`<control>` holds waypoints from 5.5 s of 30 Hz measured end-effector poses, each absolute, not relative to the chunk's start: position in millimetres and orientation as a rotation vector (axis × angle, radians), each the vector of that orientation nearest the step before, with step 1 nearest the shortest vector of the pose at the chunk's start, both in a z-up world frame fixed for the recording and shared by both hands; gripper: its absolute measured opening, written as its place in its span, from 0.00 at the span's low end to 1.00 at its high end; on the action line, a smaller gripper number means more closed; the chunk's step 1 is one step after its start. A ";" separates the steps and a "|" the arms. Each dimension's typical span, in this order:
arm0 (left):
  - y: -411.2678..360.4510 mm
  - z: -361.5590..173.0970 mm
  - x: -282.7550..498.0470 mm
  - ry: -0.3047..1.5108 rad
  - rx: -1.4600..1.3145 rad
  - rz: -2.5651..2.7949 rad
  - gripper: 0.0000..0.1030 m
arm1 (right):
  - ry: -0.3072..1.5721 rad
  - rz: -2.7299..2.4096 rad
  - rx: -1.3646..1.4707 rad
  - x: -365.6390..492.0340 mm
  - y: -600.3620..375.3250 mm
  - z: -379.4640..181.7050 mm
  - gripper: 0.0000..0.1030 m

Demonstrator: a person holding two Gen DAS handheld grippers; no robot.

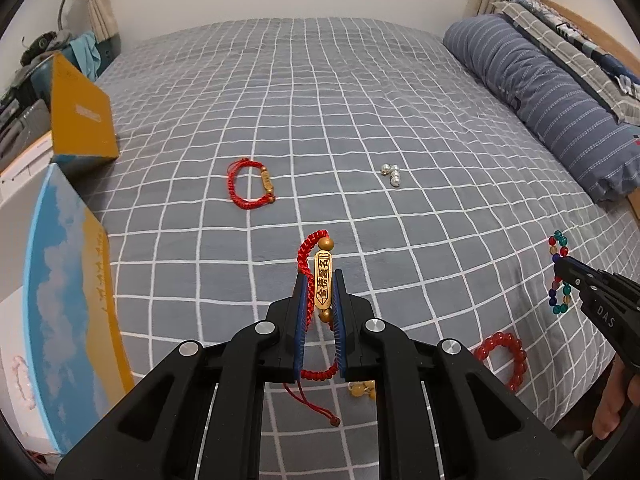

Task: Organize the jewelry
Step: 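Carry both bracelets over the open white box with both tools, then open both tools to drop the bracelets into the box, then move both tools back over the amber beads and red bead bracelet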

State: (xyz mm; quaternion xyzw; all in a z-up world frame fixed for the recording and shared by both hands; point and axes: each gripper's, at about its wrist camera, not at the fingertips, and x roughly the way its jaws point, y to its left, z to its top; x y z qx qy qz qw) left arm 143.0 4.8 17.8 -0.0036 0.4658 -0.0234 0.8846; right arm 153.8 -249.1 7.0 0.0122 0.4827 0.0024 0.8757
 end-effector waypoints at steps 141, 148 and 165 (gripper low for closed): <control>263.8 93.0 21.6 0.848 -0.161 0.352 0.94 | 0.848 0.372 -0.165 119.9 74.8 77.6 0.92; 198.8 95.8 43.0 0.838 -0.125 0.247 0.94 | 0.844 0.275 -0.114 129.8 0.8 83.5 0.92; 69.9 67.8 71.5 0.881 -0.051 0.039 0.95 | 0.887 0.064 -0.072 118.2 -134.5 71.0 0.92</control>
